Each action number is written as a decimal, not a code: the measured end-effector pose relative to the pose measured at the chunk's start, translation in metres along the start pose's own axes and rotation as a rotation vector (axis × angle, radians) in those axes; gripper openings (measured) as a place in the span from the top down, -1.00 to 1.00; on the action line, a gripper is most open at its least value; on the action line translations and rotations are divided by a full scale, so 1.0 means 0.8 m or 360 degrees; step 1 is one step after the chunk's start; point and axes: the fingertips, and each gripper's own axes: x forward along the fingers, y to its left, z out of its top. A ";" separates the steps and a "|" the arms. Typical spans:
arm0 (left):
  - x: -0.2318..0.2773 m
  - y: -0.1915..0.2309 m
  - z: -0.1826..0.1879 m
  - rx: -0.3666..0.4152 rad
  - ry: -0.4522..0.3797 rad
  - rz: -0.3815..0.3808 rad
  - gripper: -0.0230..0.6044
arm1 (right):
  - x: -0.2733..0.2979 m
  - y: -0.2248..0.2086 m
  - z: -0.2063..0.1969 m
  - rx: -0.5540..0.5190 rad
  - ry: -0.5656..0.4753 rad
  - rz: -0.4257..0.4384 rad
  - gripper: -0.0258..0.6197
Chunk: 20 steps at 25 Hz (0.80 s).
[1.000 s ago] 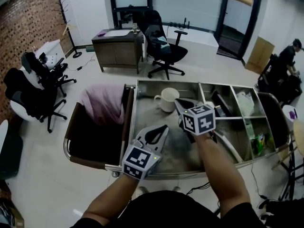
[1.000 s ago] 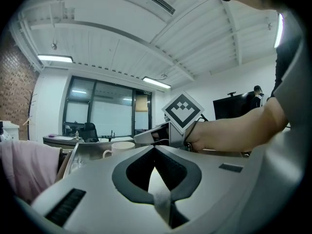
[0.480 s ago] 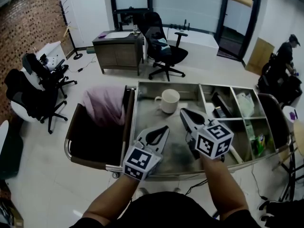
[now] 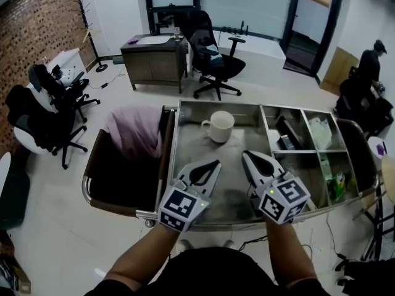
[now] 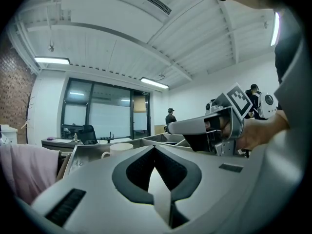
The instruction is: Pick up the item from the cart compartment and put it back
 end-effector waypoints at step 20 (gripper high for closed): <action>0.000 0.001 0.000 0.0011 0.0006 0.0016 0.93 | -0.006 -0.006 -0.015 0.0073 -0.0011 -0.0008 0.88</action>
